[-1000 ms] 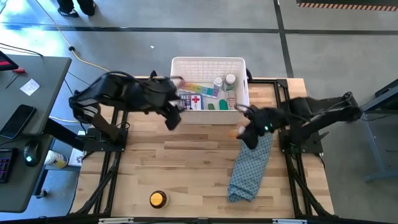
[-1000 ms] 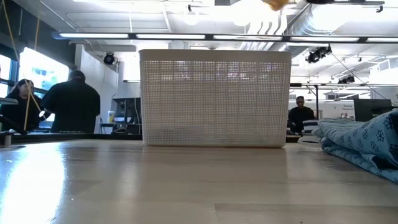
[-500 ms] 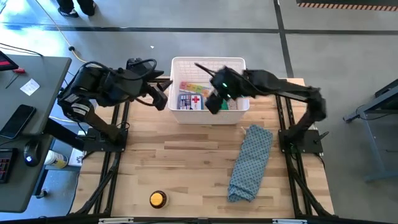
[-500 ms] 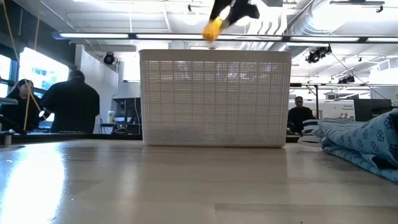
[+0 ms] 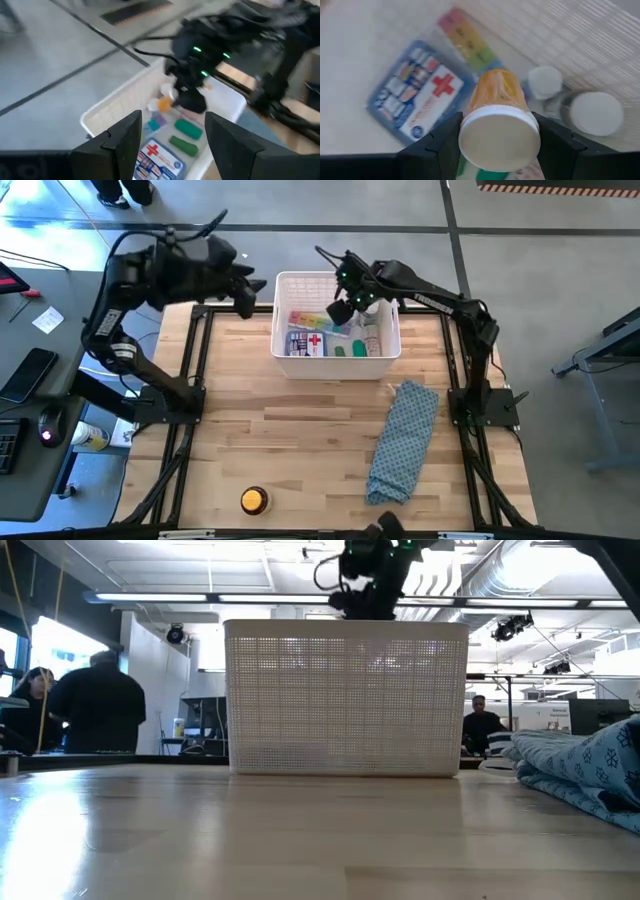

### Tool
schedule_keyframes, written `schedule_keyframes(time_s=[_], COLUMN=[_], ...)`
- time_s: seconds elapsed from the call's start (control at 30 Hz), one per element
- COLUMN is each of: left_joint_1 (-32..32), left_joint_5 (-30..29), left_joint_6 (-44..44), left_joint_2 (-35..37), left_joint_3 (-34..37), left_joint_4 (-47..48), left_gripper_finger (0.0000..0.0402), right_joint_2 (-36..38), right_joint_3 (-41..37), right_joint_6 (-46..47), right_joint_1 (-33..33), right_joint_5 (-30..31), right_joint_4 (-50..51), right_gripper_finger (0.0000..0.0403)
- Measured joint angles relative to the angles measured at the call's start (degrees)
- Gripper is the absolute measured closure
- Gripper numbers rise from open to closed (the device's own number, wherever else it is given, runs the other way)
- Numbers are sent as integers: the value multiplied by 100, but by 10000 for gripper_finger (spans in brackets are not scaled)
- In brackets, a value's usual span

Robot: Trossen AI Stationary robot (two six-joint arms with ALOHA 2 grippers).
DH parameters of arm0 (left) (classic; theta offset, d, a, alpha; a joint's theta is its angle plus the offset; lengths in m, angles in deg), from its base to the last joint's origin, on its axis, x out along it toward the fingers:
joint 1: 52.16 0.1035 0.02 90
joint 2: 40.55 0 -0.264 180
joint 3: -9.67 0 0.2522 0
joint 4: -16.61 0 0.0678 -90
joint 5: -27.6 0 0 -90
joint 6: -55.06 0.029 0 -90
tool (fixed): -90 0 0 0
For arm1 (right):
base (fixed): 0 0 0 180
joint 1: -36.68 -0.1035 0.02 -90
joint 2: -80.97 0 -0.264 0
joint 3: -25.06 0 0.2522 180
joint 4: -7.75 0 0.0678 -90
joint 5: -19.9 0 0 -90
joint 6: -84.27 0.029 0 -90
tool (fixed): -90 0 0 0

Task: Pick & place medical supplies in basket/bin
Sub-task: Put the orange pill bottle into the white bin

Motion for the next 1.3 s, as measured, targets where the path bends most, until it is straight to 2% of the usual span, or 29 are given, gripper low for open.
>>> schedule_keyframes(time_s=[0.17,0.37,0.53,0.77,0.97,1.3], left_joint_1=[758,1502,1990,2290,2292,2283], left_joint_5=[1153,1889,2407,2622,2622,2794], left_joint_6=[507,785,802,667,669,672], left_joint_2=[-101,-341,-526,-730,-893,-1053], left_joint_3=[0,9,9,9,4,4], left_joint_4=[-123,-248,-361,-373,-434,-494], left_gripper_finger=[153,153,153,153,153,153], right_joint_2=[-105,-297,-376,-374,-376,-374], right_joint_3=[-30,-207,-626,-1218,-1468,-1858], right_joint_6=[48,163,-25,-313,-182,-11], right_joint_1=[275,442,491,524,536,611], right_joint_5=[37,-11,-235,-259,-179,-144], right_joint_4=[193,484,350,115,-355,-578], right_gripper_finger=[201,201,201,201,201,201])
